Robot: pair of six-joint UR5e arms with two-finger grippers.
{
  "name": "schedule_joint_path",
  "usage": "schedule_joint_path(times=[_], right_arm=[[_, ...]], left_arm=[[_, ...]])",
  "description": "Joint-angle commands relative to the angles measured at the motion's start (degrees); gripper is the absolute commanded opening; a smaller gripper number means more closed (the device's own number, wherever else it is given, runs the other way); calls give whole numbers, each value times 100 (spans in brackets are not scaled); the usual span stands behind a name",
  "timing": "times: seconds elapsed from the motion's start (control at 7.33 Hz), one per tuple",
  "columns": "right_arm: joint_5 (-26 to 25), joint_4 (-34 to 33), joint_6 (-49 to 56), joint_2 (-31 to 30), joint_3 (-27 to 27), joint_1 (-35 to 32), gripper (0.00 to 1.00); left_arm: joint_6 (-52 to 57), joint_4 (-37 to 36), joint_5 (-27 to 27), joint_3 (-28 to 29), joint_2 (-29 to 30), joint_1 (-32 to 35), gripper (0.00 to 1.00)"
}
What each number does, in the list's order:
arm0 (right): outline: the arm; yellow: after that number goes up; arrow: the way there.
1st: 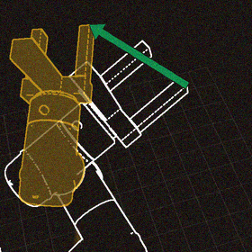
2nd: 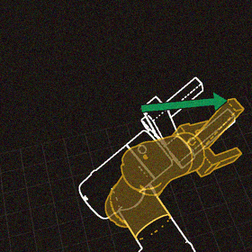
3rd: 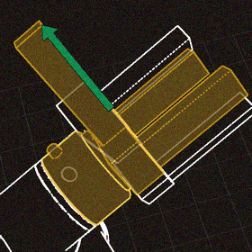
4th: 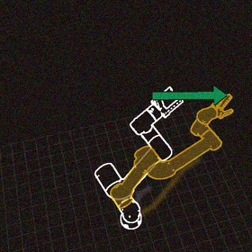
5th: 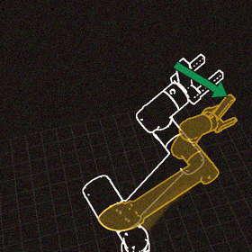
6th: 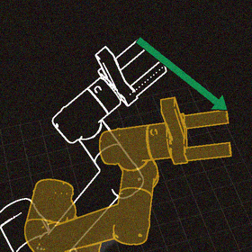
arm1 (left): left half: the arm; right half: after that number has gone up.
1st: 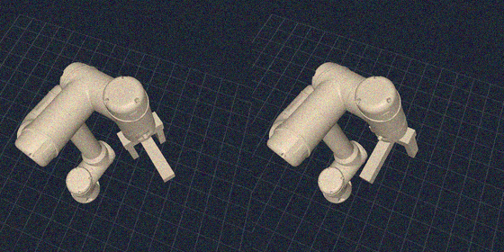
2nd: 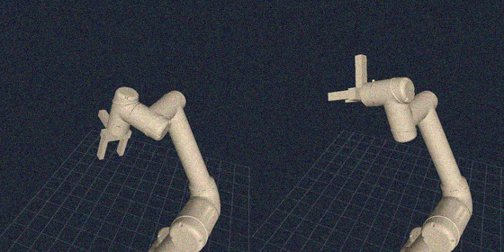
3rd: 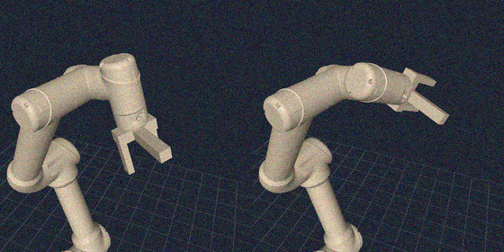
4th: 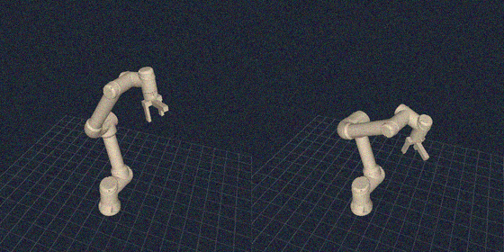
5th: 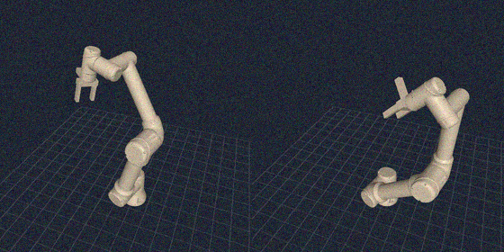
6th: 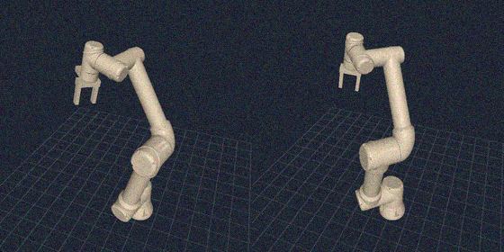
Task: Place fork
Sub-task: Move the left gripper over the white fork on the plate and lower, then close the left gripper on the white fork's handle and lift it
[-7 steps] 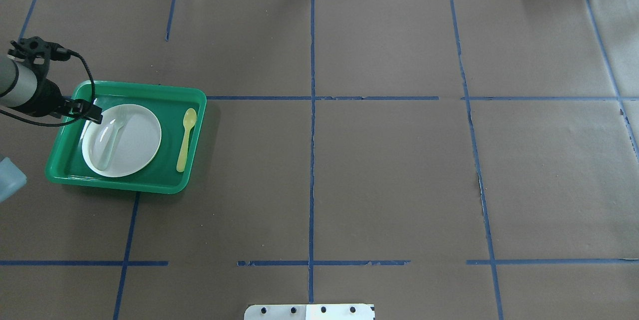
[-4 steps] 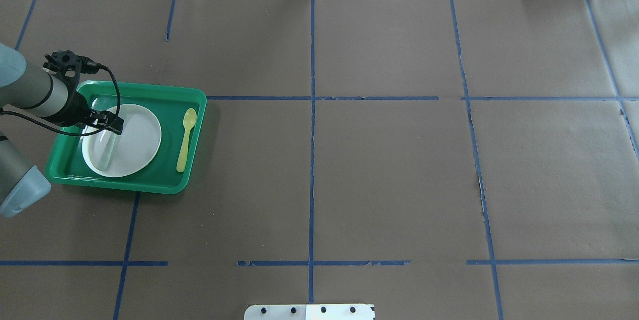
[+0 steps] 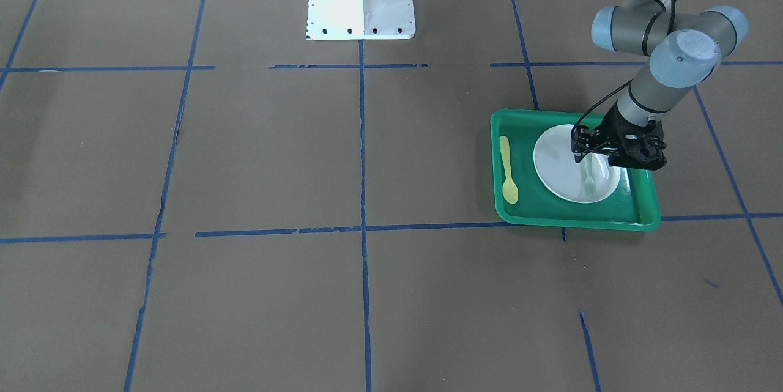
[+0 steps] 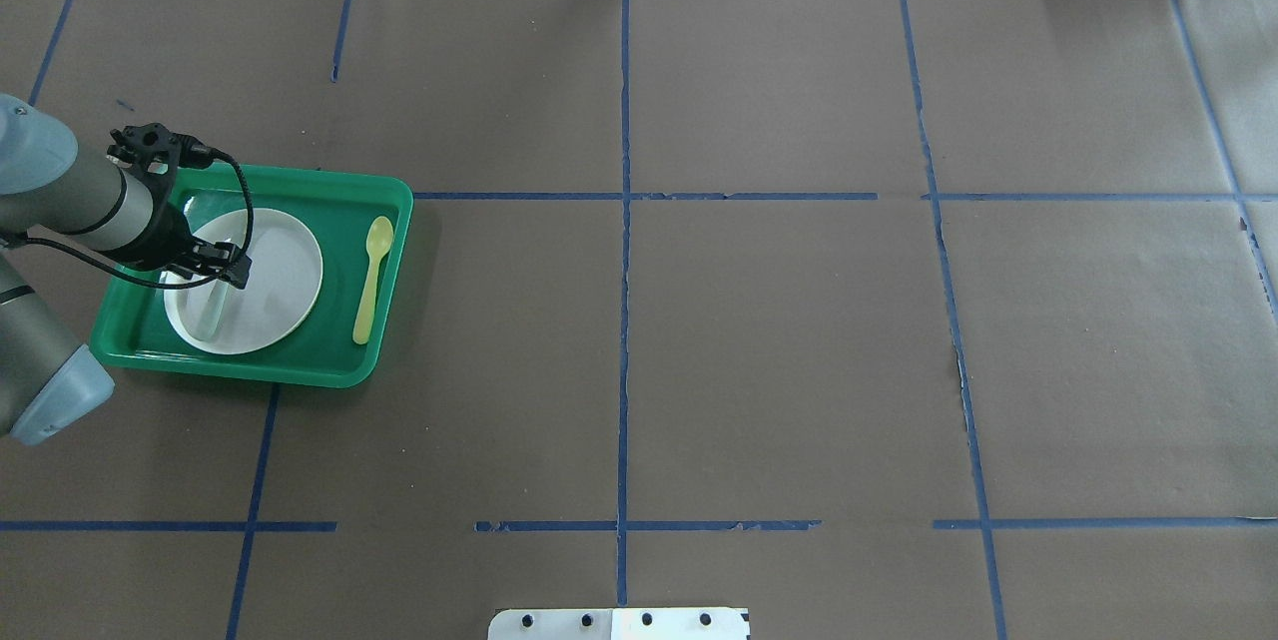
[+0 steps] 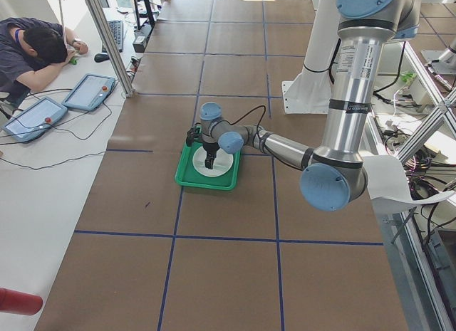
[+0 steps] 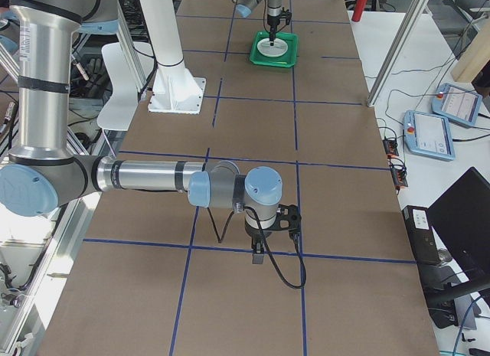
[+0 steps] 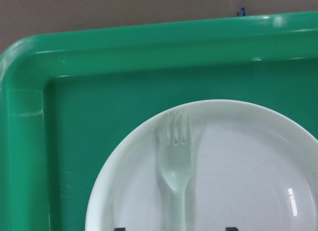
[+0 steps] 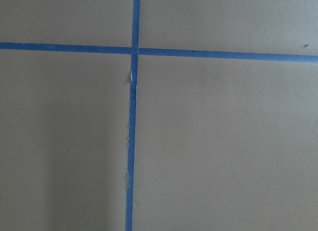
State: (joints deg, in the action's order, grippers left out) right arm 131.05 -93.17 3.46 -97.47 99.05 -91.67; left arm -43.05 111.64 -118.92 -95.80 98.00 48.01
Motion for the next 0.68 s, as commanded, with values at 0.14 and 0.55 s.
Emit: schedule_joint_path(times=[0.14,0.55], right_arm=[[0,0,-3,0,0,0,100],[0,0,5,0,0,0,100]], left_arm=[[-10,-11,-8,96,0,-38,69],[-10,-11,-8,123,-8,-82,68]])
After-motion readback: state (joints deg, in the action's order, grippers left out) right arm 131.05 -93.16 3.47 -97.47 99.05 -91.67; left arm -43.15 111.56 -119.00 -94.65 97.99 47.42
